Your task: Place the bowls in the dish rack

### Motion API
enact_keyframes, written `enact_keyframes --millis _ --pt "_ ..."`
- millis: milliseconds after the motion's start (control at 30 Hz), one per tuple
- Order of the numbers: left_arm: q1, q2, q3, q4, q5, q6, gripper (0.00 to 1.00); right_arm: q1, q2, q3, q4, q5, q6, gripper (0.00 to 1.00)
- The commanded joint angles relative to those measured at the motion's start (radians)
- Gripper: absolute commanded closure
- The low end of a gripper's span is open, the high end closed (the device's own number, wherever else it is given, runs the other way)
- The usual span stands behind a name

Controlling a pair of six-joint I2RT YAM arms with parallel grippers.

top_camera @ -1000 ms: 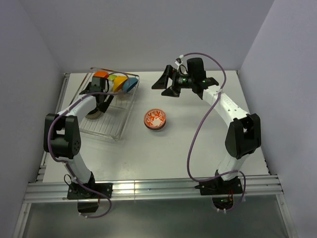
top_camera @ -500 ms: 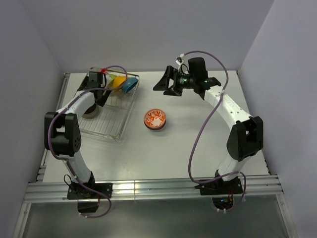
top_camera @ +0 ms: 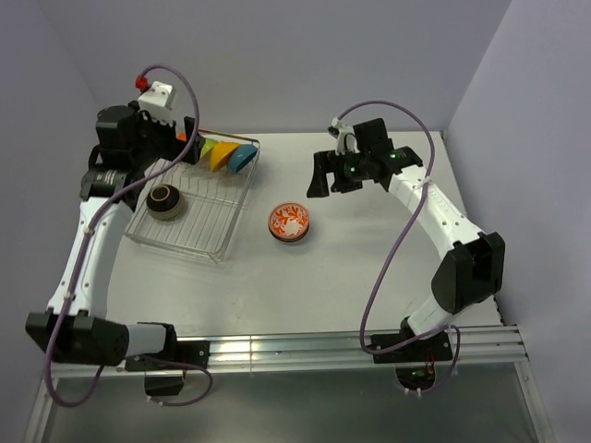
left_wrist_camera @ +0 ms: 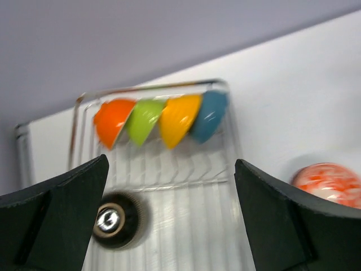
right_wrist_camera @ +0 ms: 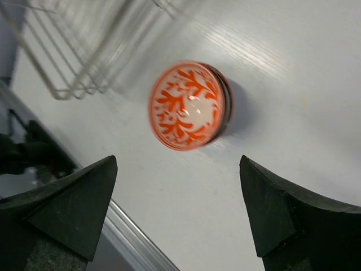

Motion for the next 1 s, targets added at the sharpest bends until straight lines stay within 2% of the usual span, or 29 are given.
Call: enact_keyframes --millis 0,33,133,233,333,600,700,733,767,967 --pt "0.008 -0.104 -0.090 0.076 0.257 -0.217 0.01 0.034 -0.030 -0.045 -0.087 0.165 -0.114 0.07" --pt "0.009 -0.130 -0.125 0.149 0.282 -0.263 0.01 0.057 -0.030 -0.062 -0.074 0.185 -0.117 0.12" --pt "0.009 -0.224 -0.259 0.254 0.351 -0.335 0.02 0.095 -0.007 -0.082 -0.034 0.260 -0.106 0.20" --pt "0.009 -0.261 -0.304 0.230 0.345 -0.364 0.03 0.146 0.051 -0.067 -0.014 0.312 -0.099 0.31" --pt "0.009 -0.298 -0.351 0.193 0.362 -0.352 0.04 0.176 0.112 -0.047 0.009 0.338 -0.085 0.37" --pt "0.009 -0.407 -0.474 0.182 0.365 -0.355 0.04 0.235 0.255 0.011 0.032 0.430 -0.056 0.42" --pt "0.009 -0.410 -0.479 0.179 0.359 -0.352 0.04 0.239 0.292 0.054 0.020 0.432 -0.048 0.53" --pt "0.009 -0.410 -0.480 0.176 0.359 -0.349 0.04 0.239 0.300 0.059 0.015 0.433 -0.044 0.61" --pt "0.009 -0.408 -0.480 0.175 0.359 -0.347 0.04 0.239 0.300 0.065 0.014 0.432 -0.042 0.65" --pt "0.009 -0.402 -0.489 0.181 0.359 -0.340 0.03 0.239 0.283 0.089 -0.006 0.429 -0.037 0.83"
